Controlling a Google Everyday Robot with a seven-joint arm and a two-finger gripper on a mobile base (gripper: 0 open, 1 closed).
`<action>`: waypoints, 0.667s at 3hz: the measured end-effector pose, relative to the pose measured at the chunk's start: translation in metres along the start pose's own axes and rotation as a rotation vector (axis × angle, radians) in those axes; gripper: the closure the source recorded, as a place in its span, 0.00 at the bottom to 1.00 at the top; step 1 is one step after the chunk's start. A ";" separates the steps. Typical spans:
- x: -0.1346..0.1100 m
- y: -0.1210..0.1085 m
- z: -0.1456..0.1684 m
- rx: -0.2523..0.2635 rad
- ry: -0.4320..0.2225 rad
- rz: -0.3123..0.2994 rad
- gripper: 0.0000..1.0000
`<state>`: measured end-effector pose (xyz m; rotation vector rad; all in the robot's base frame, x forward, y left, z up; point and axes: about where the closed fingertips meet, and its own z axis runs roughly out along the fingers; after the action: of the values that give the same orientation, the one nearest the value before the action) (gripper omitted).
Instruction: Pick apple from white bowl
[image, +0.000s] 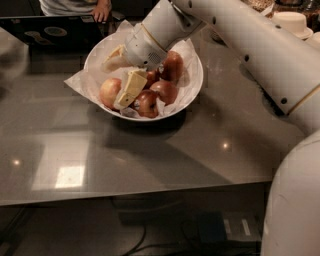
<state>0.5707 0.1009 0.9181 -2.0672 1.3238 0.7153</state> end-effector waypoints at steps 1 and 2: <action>0.009 -0.001 0.003 -0.002 0.010 0.011 0.26; 0.017 -0.003 0.004 0.000 0.018 0.024 0.44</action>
Offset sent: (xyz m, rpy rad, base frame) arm 0.0181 -0.0191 -0.0242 -0.0351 0.0180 -0.0497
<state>0.5793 0.0941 0.9039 -2.0651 1.3609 0.7088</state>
